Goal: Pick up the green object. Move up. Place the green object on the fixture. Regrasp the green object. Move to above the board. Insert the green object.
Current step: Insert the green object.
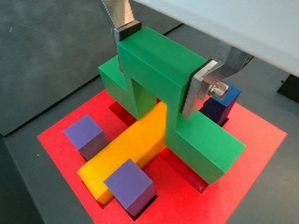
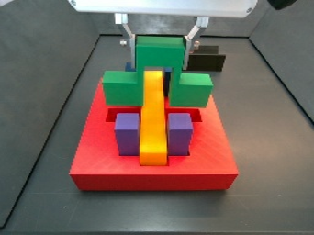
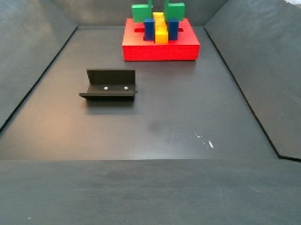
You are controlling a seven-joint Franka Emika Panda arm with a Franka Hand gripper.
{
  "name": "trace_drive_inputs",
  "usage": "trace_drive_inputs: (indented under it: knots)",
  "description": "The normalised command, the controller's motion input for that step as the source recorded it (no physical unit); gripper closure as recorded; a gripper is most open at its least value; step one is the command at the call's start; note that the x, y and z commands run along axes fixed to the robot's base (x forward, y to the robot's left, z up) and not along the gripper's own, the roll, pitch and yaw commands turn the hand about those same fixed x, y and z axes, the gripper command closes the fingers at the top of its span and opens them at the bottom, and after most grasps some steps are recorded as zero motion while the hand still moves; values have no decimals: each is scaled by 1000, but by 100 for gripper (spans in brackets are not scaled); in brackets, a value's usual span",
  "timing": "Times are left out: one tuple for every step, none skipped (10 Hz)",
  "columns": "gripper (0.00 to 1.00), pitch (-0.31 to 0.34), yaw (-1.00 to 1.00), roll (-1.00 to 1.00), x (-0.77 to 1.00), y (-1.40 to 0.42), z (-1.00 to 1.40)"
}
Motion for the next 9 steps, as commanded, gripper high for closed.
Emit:
trace_drive_inputs:
  knots:
    - [100, 0, 0, 0, 0, 0, -137]
    - [100, 0, 0, 0, 0, 0, -151]
    - [100, 0, 0, 0, 0, 0, -160]
    - [100, 0, 0, -3, 0, 0, -149]
    - [100, -10, 0, -26, 0, 0, -160]
    - [100, -17, 0, -17, 66, 0, -186]
    - [100, -30, 0, -26, 54, 0, -226]
    - [100, -43, 0, -56, 91, 0, -226]
    - [100, -36, 0, -59, 166, 0, -180]
